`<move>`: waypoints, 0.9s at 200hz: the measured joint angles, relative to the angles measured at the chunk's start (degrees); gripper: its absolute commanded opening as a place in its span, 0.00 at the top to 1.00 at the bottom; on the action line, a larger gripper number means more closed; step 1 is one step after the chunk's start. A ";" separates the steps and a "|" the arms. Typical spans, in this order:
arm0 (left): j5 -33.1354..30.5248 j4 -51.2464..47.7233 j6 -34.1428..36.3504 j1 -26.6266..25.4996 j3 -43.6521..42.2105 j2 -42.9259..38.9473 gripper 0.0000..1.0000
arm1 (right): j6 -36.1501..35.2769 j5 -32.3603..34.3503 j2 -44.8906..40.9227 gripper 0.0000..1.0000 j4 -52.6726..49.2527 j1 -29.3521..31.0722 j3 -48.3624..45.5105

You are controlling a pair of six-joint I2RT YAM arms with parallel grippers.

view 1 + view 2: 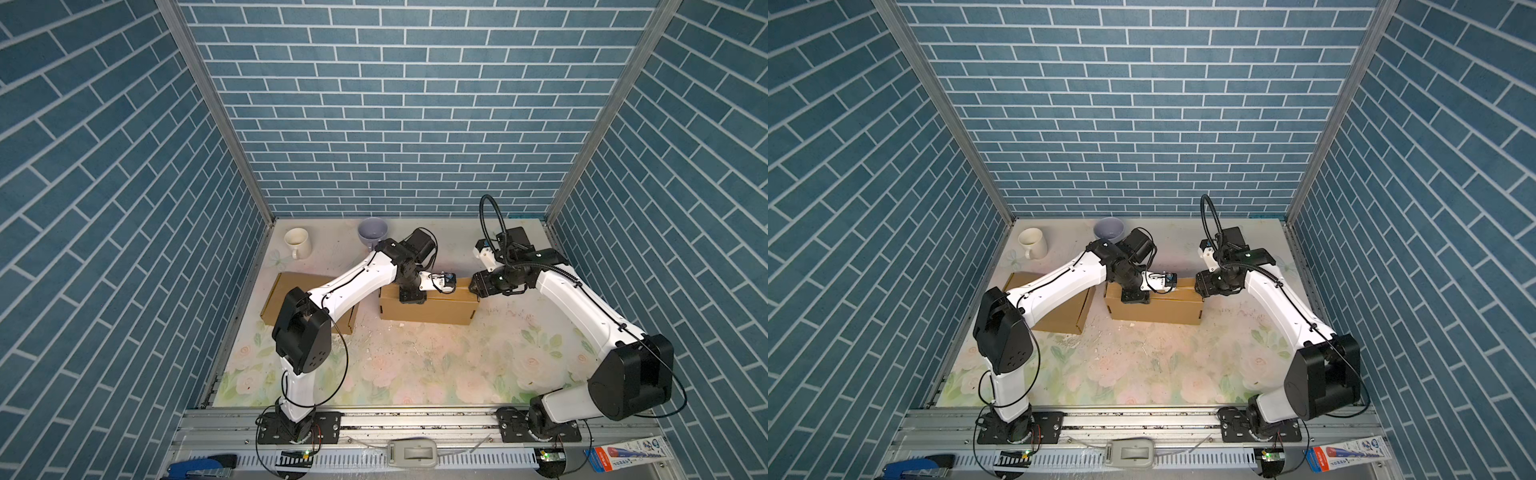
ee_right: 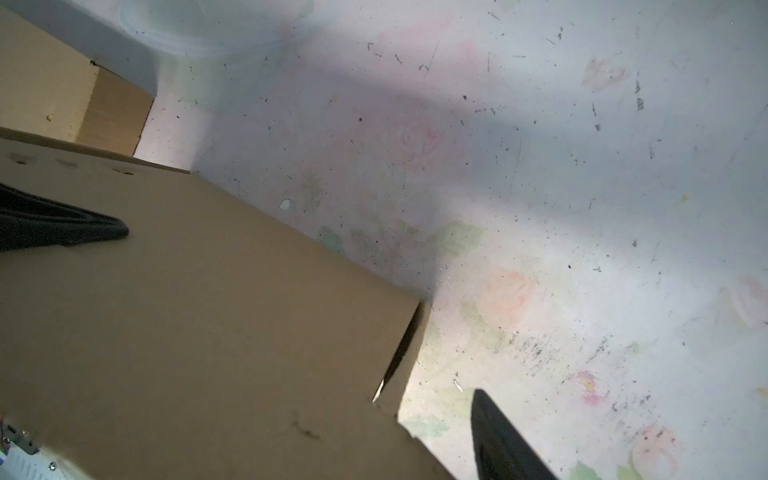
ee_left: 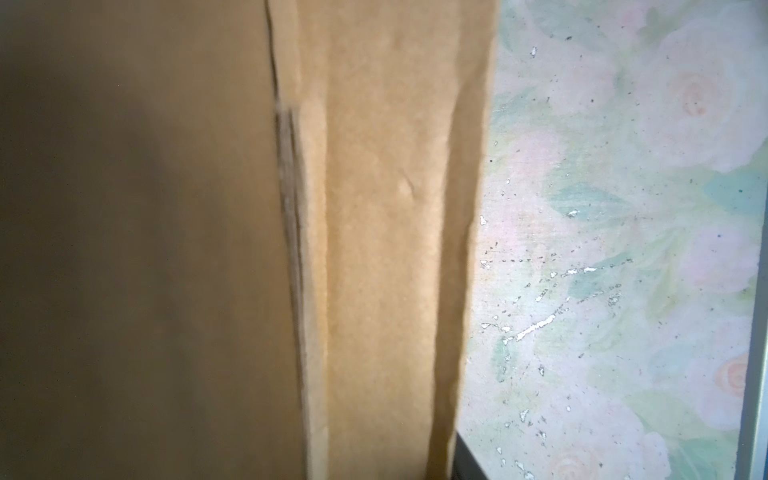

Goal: Fold the paper box

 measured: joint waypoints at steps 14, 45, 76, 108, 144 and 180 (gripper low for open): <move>0.11 -0.04 0.04 0.00 0.00 0.00 0.65 | -0.24 -0.04 -0.39 0.35 -0.17 -0.04 0.00; 0.15 0.15 0.22 0.00 0.00 0.04 0.67 | -3.15 0.24 -2.93 0.39 -0.74 -0.07 0.13; 0.31 0.15 0.33 0.00 0.00 0.07 0.68 | -7.21 1.92 -2.56 0.49 -4.07 0.00 2.54; 0.35 0.15 0.37 0.00 0.00 0.11 0.68 | -9.57 4.09 -0.63 0.61 -5.81 0.15 3.67; 0.37 0.15 0.42 0.07 0.00 0.11 0.69 | -9.81 3.98 -0.44 0.76 -7.06 0.33 3.76; 0.48 0.20 0.42 0.13 0.00 0.11 0.69 | -7.74 3.13 -0.46 0.90 -7.08 0.42 3.78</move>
